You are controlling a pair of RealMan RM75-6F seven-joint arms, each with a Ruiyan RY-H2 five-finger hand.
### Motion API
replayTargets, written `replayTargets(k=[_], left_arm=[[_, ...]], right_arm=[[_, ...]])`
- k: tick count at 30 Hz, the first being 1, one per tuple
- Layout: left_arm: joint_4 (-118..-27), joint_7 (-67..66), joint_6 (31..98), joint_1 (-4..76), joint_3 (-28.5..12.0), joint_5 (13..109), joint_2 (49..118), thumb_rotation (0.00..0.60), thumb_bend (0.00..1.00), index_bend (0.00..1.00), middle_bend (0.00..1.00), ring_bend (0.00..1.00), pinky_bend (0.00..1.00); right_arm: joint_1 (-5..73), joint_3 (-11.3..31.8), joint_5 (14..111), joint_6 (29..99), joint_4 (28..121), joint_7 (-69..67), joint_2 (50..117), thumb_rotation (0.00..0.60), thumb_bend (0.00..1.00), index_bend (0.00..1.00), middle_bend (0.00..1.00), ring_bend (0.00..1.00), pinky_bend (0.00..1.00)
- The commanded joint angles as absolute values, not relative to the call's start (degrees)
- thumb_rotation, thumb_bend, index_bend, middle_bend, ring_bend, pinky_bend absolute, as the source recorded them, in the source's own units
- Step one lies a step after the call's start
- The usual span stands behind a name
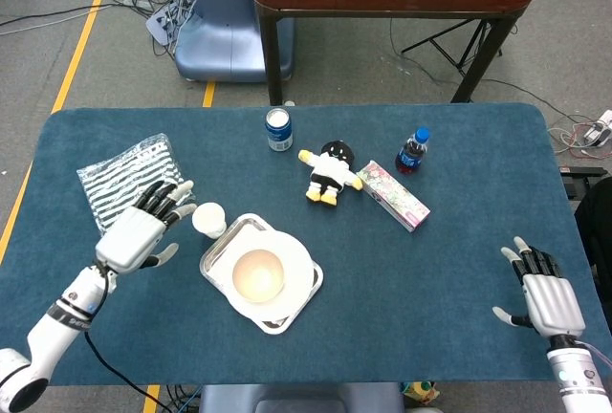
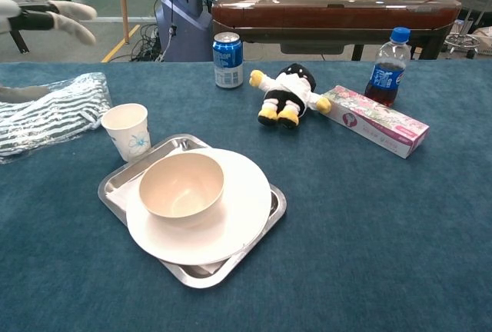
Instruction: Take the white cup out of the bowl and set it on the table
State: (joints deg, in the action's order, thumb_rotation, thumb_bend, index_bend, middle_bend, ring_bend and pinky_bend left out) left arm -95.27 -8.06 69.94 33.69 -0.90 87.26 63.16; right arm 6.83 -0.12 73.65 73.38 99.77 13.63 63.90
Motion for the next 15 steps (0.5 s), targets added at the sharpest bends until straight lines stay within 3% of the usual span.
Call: replayTargets(k=[1,15], left_arm=[[-98.28,-8.62,75.28,28.39,1.21,87.94,60.51,0.6,0.32,0.0,0.0,0.0,0.0],[-91.52,-3.64,89.63,13.83,6.14,92.5,61.97,0.6,0.32,0.0,0.0,0.0,0.0]], right_arm=[[6.28,-0.77,75.2,74.4,100.37,13.79,63.74,0.6,0.22,0.0,0.0,0.0,0.0],[4.55,-2.83,80.71,77.49,101.12,15.79,64.45,0.6,0.22,0.0,0.0,0.0,0.0]])
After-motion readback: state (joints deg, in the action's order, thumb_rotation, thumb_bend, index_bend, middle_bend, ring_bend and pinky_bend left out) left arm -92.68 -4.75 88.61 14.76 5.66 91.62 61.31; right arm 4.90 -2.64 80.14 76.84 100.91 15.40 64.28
